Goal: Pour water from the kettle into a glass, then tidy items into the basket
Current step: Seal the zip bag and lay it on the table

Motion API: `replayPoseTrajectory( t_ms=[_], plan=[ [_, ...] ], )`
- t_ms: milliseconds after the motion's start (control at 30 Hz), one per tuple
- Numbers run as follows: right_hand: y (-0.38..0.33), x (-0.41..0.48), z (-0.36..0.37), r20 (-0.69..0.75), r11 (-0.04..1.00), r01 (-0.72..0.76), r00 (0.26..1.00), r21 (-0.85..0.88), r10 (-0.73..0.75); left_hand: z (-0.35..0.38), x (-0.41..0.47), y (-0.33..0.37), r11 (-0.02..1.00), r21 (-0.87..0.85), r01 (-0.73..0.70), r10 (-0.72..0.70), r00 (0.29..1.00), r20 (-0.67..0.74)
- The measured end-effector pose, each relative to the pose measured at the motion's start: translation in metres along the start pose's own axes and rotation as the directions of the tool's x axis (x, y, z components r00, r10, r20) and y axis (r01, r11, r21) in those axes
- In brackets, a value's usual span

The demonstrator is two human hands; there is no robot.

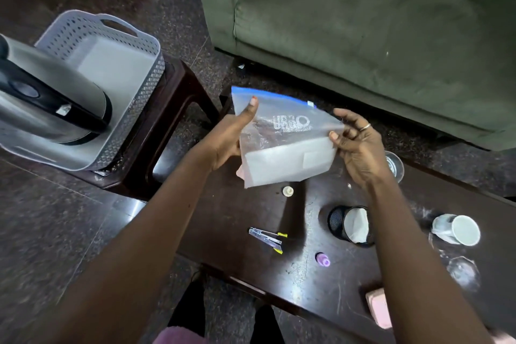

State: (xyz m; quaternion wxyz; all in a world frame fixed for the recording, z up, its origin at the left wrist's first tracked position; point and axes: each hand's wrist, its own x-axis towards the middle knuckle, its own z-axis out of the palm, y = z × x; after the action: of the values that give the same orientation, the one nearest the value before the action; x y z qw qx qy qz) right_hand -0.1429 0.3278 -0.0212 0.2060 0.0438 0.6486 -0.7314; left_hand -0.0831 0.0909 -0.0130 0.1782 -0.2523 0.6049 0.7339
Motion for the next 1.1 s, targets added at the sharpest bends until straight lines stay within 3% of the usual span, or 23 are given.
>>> replayPoseTrajectory(
  t_ms=[67, 167, 233, 367, 567, 667, 733, 800, 867, 933, 1033, 1100],
  plan=[
    [0.001, 0.001, -0.001, -0.031, 0.995, 0.015, 0.999, -0.102, -0.019, -0.002, 0.000, -0.001, 0.995, 0.102, -0.009, 0.023, 0.990, -0.137],
    [0.005, 0.002, -0.001, -0.067, 0.968, 0.015, 0.997, -0.252, -0.033, -0.011, 0.004, -0.007, 0.997, 0.068, -0.027, 0.044, 0.965, -0.257],
    [0.007, 0.003, 0.002, -0.102, 0.942, 0.032, 0.992, -0.333, -0.070, -0.018, 0.005, -0.010, 0.995, 0.040, -0.096, 0.103, 0.963, -0.251],
    [0.006, 0.008, 0.013, -0.138, 0.915, 0.092, 0.978, -0.392, -0.157, -0.024, 0.006, -0.013, 0.955, 0.186, -0.231, 0.267, 0.943, -0.201],
    [-0.011, 0.025, 0.036, -0.075, 0.900, 0.187, 0.969, -0.394, -0.234, -0.031, 0.012, 0.003, 0.850, 0.407, -0.335, 0.478, 0.814, -0.330],
    [-0.015, 0.036, 0.050, -0.063, 0.878, 0.204, 0.965, -0.433, -0.256, -0.035, 0.020, 0.015, 0.894, 0.235, -0.383, 0.442, 0.840, -0.313],
    [-0.015, 0.044, 0.061, -0.093, 0.861, 0.211, 0.954, -0.462, -0.284, -0.037, 0.029, 0.019, 0.909, 0.219, -0.355, 0.412, 0.842, -0.348],
    [-0.015, 0.052, 0.074, -0.135, 0.875, 0.205, 0.947, -0.439, -0.290, -0.041, 0.041, 0.019, 0.896, 0.336, -0.291, 0.422, 0.796, -0.434],
    [-0.012, 0.061, 0.083, -0.159, 0.925, 0.136, 0.966, -0.356, -0.204, -0.048, 0.051, 0.015, 0.878, 0.438, -0.193, 0.431, 0.718, -0.547],
    [-0.007, 0.068, 0.088, -0.091, 0.970, 0.021, 0.995, -0.242, -0.044, -0.056, 0.060, 0.008, 0.887, 0.450, -0.100, 0.398, 0.658, -0.639],
    [0.007, 0.075, 0.092, 0.043, 0.915, -0.075, 0.994, -0.397, 0.100, -0.068, 0.073, -0.006, 0.912, 0.407, 0.060, 0.269, 0.662, -0.700],
    [0.018, 0.080, 0.096, 0.050, 0.875, -0.120, 0.986, -0.468, 0.162, -0.074, 0.083, -0.016, 0.924, 0.348, 0.161, 0.147, 0.690, -0.709]
  ],
)
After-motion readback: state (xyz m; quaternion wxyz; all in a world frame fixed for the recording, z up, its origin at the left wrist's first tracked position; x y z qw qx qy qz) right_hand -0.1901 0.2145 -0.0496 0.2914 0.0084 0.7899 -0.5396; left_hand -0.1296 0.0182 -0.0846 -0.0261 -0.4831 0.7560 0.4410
